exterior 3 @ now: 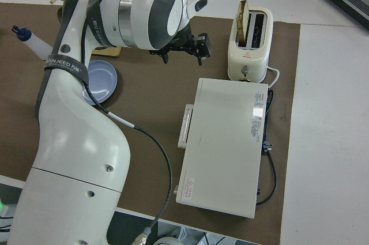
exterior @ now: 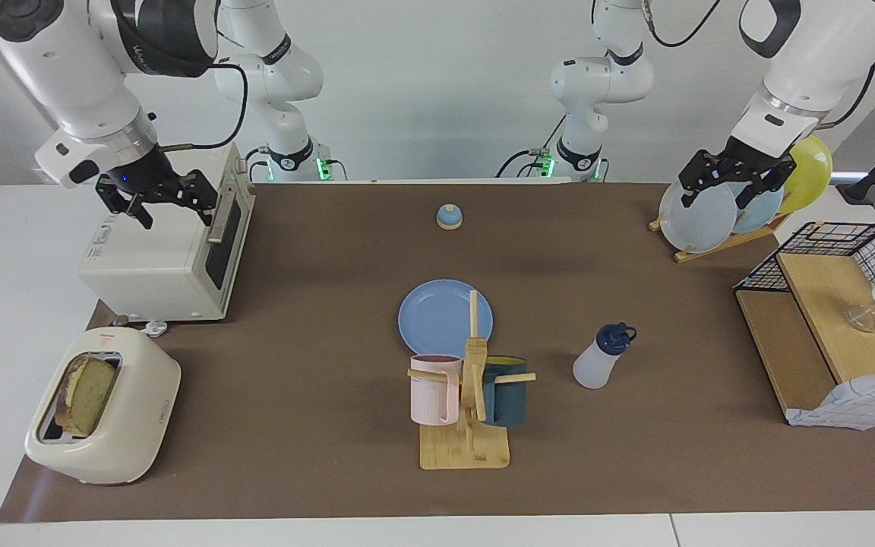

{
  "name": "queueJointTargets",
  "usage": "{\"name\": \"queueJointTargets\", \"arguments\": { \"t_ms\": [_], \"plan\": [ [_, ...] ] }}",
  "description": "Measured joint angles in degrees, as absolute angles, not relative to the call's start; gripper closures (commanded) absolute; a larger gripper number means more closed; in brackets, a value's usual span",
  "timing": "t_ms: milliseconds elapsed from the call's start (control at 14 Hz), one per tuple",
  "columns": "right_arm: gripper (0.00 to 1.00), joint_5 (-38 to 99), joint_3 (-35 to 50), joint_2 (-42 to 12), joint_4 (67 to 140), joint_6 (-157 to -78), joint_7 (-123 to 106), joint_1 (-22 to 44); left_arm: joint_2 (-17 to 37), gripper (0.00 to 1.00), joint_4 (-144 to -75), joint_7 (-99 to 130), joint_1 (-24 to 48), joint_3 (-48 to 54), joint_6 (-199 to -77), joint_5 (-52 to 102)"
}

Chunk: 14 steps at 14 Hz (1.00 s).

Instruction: Put bread on plate and add seasoning

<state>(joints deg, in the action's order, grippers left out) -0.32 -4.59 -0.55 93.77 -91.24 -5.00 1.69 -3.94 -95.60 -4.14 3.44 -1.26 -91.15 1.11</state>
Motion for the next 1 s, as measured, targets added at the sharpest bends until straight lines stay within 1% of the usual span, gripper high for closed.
{"name": "queueJointTargets", "arguments": {
  "t_ms": [571, 1000],
  "plan": [
    [0.00, -0.3, -4.6, -0.6, 93.7, -91.7, -5.0, 1.9, -3.9, 0.00, -95.6, -4.2, 3.4, -1.2, -91.7, 1.1],
    [0.00, -2.9, -4.4, -1.7, 93.9, -104.8, -5.0, 1.9, -4.0, 0.00, -95.7, -3.6, 3.4, -1.2, -92.3, 1.1]
  ]
}}
